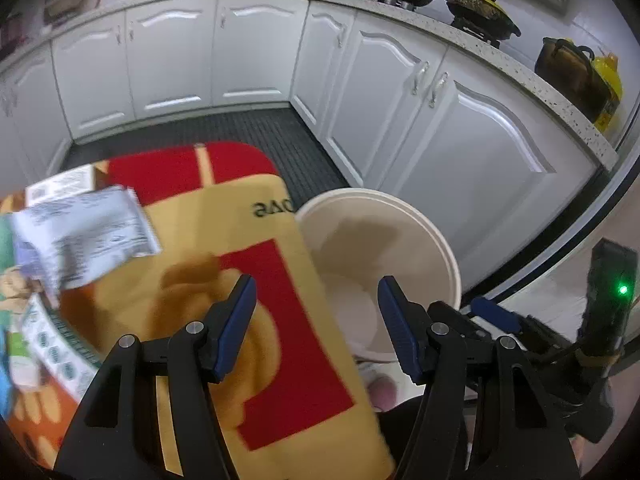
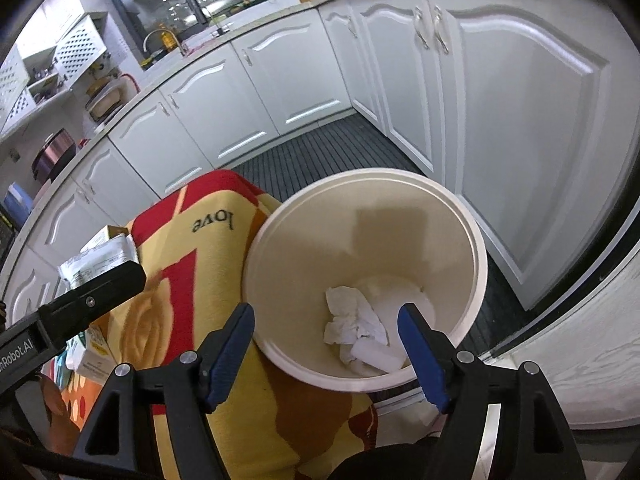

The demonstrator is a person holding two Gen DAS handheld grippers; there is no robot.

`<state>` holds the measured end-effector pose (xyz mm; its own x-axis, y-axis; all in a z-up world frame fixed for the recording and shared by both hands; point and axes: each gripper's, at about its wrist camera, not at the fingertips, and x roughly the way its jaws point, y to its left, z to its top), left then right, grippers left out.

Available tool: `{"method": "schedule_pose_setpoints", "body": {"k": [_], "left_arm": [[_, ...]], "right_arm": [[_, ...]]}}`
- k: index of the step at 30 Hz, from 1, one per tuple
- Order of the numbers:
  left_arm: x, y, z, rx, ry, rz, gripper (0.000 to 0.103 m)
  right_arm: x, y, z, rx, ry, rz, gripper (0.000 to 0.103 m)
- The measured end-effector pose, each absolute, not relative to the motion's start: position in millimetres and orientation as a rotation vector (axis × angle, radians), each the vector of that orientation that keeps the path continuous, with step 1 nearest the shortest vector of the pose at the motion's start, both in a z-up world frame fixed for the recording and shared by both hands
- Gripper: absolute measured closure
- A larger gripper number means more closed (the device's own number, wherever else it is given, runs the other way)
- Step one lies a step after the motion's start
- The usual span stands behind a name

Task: Collect trash
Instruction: 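Carry sponge and tissue to the beige bin and open both tools, then grasp the blue wrapper with the left tool while the right tool grasps the milk carton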

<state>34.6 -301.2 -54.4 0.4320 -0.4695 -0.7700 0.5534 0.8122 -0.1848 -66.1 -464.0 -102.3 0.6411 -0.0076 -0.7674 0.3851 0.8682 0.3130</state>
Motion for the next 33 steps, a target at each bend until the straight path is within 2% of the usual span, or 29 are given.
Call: {"method": "schedule_pose_setpoints", "body": {"k": [15, 33], "left_arm": [[12.4, -200.1, -33.6, 0.109, 0.835, -0.49, 0.041], [32.3, -10.6, -56.9, -0.058, 0.942, -0.197, 0.041]], "right_arm": [[-55.9, -385.1, -68.4, 0.382, 0.82, -0.092, 0.025], [-12.1, -264.0, -68.3, 0.228, 0.892, 0.202, 0.021]]}}
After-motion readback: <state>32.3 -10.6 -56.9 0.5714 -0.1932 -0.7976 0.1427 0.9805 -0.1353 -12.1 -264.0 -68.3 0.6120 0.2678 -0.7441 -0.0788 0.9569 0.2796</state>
